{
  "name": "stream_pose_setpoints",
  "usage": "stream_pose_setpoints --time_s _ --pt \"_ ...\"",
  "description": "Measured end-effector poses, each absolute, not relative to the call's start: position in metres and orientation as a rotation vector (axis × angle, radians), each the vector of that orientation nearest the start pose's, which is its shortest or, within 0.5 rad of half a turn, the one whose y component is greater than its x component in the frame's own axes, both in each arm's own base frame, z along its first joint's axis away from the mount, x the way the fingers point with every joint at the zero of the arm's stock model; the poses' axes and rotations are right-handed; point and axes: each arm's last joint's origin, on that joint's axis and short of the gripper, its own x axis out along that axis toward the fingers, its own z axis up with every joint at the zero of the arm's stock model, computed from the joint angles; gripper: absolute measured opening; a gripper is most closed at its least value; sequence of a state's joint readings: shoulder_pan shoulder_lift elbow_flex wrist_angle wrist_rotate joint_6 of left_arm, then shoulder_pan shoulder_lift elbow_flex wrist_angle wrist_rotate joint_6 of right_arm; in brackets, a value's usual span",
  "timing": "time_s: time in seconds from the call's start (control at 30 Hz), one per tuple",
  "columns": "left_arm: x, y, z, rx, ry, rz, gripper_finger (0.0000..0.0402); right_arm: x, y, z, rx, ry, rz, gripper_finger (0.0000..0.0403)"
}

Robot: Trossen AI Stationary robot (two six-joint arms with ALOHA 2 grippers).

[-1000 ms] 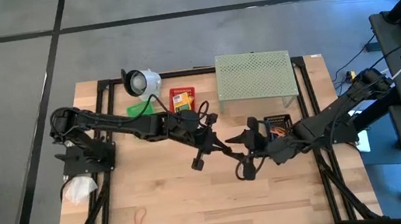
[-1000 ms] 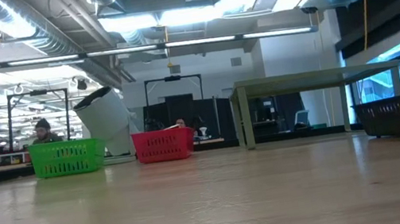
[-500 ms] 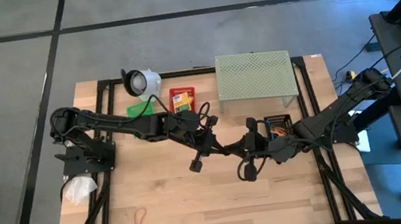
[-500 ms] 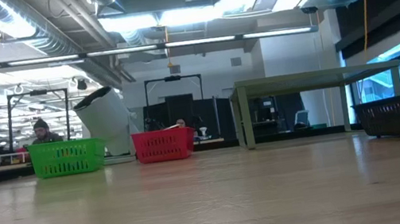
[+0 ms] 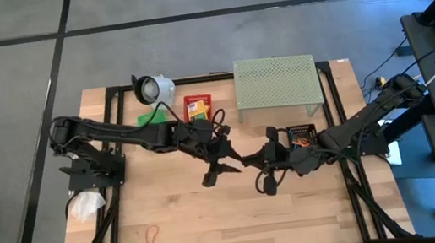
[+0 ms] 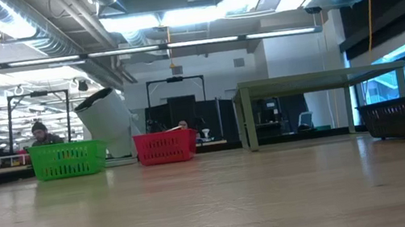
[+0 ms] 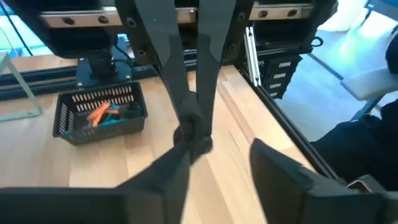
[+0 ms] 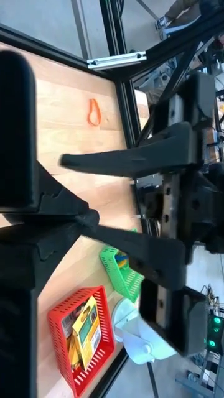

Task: Pick & Place Office Desk Supplies
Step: Put the black rubber band into the black basket

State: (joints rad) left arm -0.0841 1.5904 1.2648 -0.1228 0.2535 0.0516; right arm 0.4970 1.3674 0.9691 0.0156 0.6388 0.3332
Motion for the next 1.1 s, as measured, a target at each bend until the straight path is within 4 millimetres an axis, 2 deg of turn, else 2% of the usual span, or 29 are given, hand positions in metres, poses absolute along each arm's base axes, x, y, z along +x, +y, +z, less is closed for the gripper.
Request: stream_pose_setpoints --time_s 0.13,0.3,0.47,0.6,0.7,0.93,1.1 --pt "0.347 -0.039 0.313 -0.013 0.497 -0.353 0.021 0.27 0.127 0.29 0.128 0.293 -0.192 0.0005" --pt "0.321 -0.044 0.32 -0.125 0.73 -0.335 0.0226 0.26 0.121 0.296 0.136 0.315 -0.215 0.0005" --pt "0.291 -0.069 0.303 -0.278 1.082 -0.275 0.0221 0.238 0.1 0.295 0.194 0.445 -0.328 0.0005" --pt "0.274 -0.096 0.283 -0.307 1.237 -0.228 0.022 0.217 0.081 0.289 0.241 0.587 -0.449 0.0005" --pt "0.263 -0.115 0.274 -0.328 1.288 -0.212 0.022 0.202 0.069 0.285 0.262 0.691 -0.523 0.0005" --pt "0.238 -0.144 0.245 -0.435 1.394 -0.015 0.022 0.18 0.047 0.275 0.272 0.913 -0.676 0.0005" --pt "0.219 -0.157 0.215 -0.537 1.469 0.217 0.022 0.172 0.037 0.272 0.273 1.005 -0.763 0.0005"
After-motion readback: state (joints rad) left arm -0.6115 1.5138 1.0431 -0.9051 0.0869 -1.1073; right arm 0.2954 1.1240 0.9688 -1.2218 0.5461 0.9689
